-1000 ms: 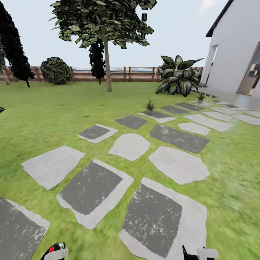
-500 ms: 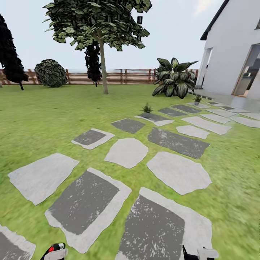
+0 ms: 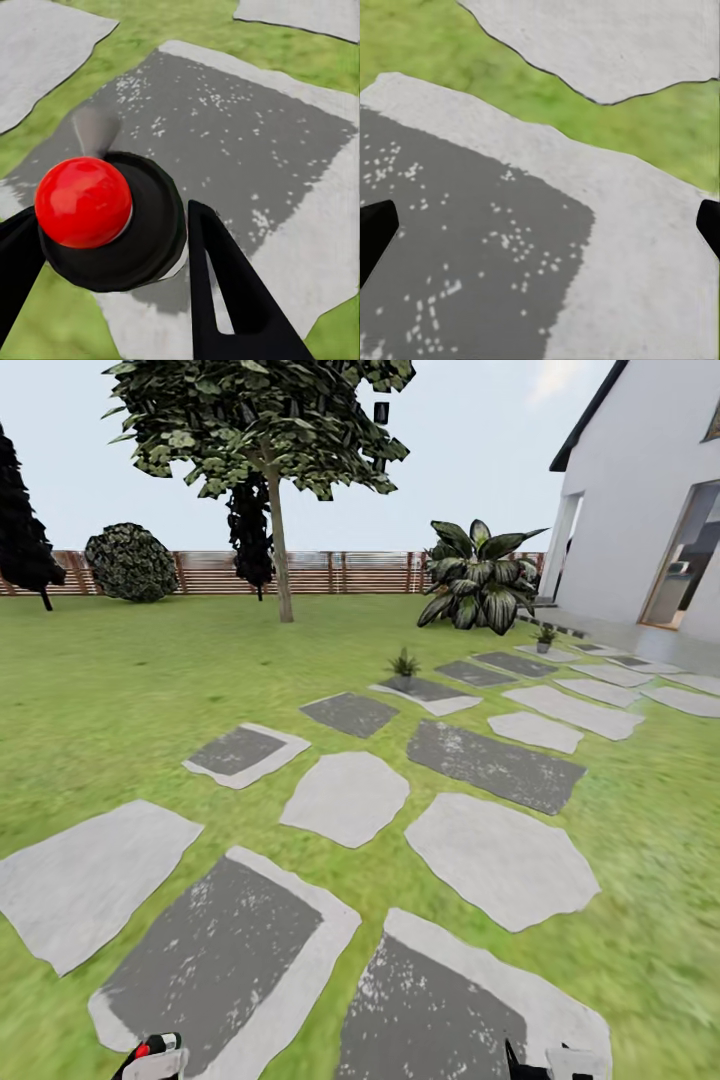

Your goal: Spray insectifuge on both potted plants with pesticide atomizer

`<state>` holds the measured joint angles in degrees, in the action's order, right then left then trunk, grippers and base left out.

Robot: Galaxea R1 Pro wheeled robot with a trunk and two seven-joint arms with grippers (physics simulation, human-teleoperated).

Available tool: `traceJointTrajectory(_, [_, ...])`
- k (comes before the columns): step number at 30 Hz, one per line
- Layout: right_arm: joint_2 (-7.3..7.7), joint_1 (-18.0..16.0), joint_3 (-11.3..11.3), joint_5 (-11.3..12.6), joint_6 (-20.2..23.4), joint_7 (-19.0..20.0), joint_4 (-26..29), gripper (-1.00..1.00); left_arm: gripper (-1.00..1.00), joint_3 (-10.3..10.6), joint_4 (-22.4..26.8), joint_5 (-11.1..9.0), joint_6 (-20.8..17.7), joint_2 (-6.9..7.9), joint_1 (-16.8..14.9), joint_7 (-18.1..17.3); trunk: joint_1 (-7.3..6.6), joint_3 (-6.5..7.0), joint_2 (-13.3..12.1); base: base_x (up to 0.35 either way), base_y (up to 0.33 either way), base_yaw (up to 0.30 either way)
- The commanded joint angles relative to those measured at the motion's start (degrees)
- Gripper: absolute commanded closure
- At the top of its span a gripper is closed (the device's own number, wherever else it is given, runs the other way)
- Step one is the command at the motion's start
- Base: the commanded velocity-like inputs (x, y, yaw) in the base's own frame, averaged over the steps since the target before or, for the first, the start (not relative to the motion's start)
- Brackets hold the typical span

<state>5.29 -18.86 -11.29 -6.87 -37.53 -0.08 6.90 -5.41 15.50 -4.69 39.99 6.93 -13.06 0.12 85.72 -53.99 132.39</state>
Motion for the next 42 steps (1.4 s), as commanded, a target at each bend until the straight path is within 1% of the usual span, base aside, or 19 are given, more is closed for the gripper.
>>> traceJointTrajectory(1, [-0.01,-0.04,-0.49,-0.60,-0.18,-0.01,-0.05,-1.00,1.00,0.14,-0.04,-0.40,0.16,0.01,-0.03,-0.03,0.02,-0.05,0.02,0.336,0.000,0.000])
traceJointTrajectory(42, [0.14,-0.04,-0.57,-0.60,-0.18,-0.05,-0.04,-1.00,1.00,0.14,-0.04,-0.40,0.18,0.01,-0.04,-0.02,0.02,-0.05,0.02,0.335,0.000,0.000])
